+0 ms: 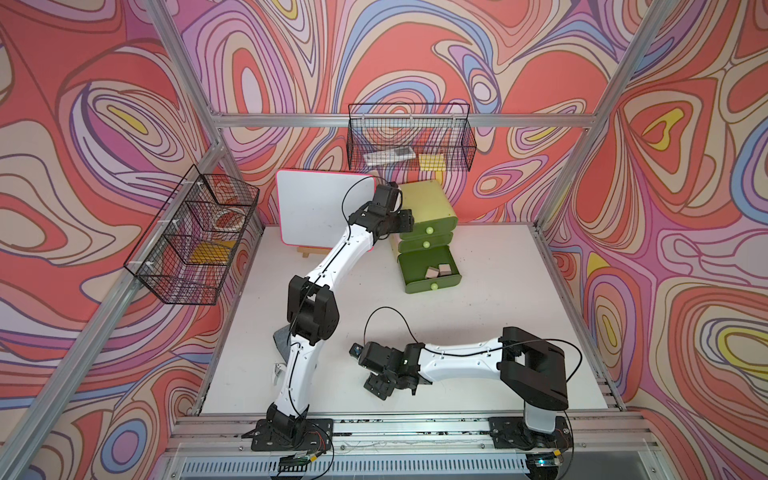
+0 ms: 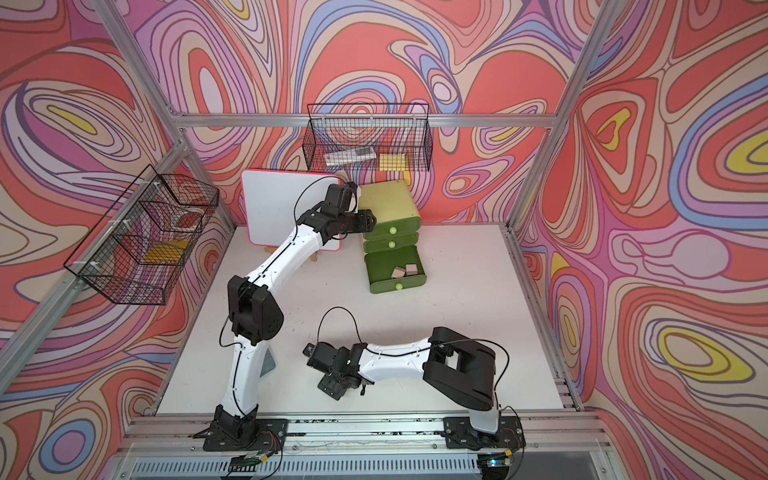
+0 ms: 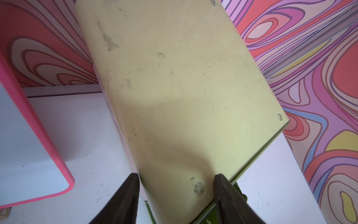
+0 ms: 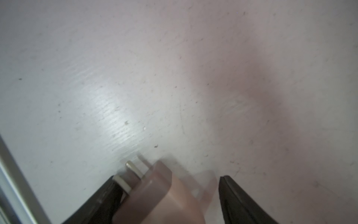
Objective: Place the plugs into the drawer by color
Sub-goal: Pick up the plug from the center of the board.
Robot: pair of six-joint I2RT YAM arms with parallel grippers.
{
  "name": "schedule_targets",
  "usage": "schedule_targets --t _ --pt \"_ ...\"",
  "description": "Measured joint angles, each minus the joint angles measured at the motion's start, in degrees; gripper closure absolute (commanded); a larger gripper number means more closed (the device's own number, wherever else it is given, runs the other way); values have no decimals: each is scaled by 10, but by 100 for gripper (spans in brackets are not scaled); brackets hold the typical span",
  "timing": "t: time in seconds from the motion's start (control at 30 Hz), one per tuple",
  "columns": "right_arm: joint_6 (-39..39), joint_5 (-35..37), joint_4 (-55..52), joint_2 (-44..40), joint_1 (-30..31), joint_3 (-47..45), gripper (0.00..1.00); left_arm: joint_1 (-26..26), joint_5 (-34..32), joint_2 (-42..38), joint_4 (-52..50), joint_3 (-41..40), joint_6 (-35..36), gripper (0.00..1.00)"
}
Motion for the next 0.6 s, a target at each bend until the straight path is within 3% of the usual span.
schedule_targets --t 0.4,0.6 --pt "17 -4 -28 19 -59 43 22 0 1 0 0 0 -1 40" --pt "148 -22 -153 19 -59 163 21 0 1 0 0 0 -1 40"
